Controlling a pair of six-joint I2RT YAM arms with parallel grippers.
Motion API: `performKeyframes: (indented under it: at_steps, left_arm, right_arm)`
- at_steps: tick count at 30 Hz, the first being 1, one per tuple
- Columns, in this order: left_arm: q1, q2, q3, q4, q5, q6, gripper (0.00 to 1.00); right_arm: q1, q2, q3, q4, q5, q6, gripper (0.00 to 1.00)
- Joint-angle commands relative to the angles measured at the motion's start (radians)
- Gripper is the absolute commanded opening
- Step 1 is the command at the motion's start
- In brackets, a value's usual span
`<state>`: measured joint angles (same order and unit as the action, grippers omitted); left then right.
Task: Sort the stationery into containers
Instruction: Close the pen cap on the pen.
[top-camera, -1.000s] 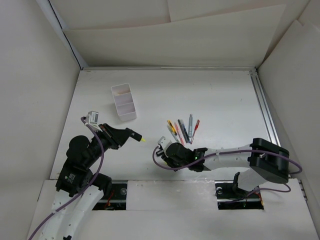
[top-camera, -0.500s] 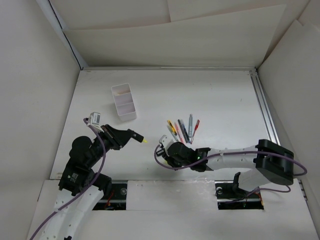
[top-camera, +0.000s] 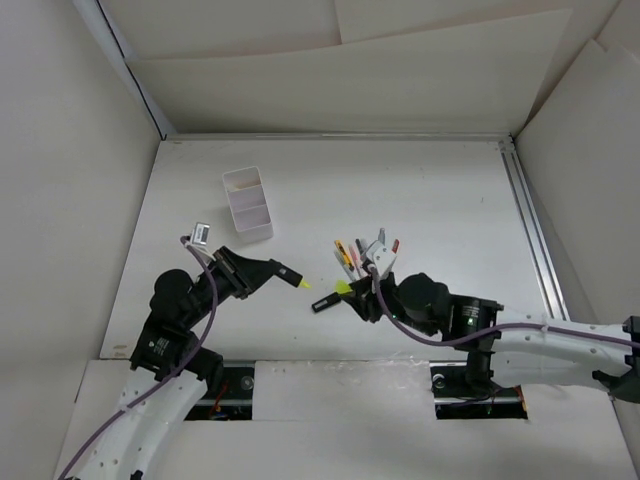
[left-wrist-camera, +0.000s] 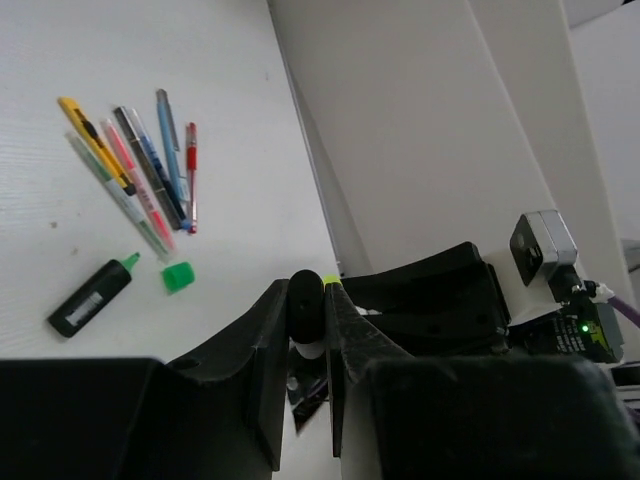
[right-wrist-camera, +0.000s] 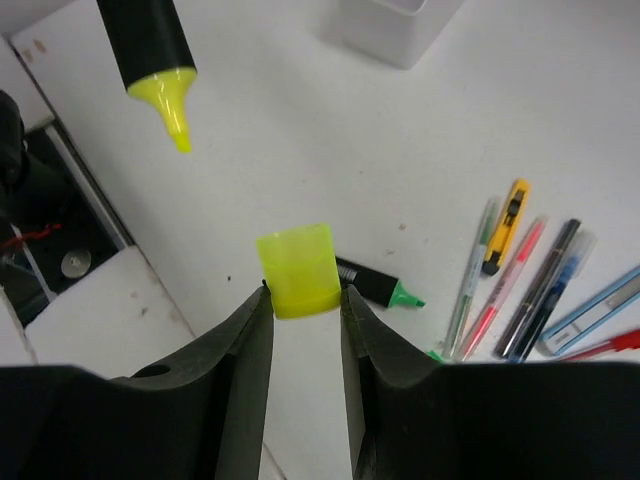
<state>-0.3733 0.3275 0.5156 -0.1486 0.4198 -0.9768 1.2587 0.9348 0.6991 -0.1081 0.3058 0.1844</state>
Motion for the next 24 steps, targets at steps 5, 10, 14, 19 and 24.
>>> performKeyframes:
  at_steps: [5, 10, 14, 19, 24]
  left_arm:
    - [-0.001, 0.047, -0.034, 0.257, 0.085, -0.221, 0.0]
    - [-0.001, 0.077, -0.034, 0.257, 0.065, -0.256, 0.0]
    - [-0.001, 0.087, -0.034, 0.268, 0.056, -0.257, 0.0]
    - [-0.001, 0.087, -0.034, 0.256, 0.024, -0.237, 0.0]
    - [-0.001, 0.096, -0.034, 0.234, -0.009, -0.2, 0.0]
  right_arm:
    - [0.037, -0.019, 0.045, 0.053, 0.137, -0.106, 0.26]
    - [0.091, 0.021, 0.083, 0.065, 0.228, -0.14, 0.26]
    - [0.113, 0.033, 0.094, 0.065, 0.228, -0.14, 0.26]
    - [0.113, 0.033, 0.112, 0.065, 0.217, -0.149, 0.26]
    - [0.113, 0.081, 0.157, 0.045, 0.208, -0.149, 0.26]
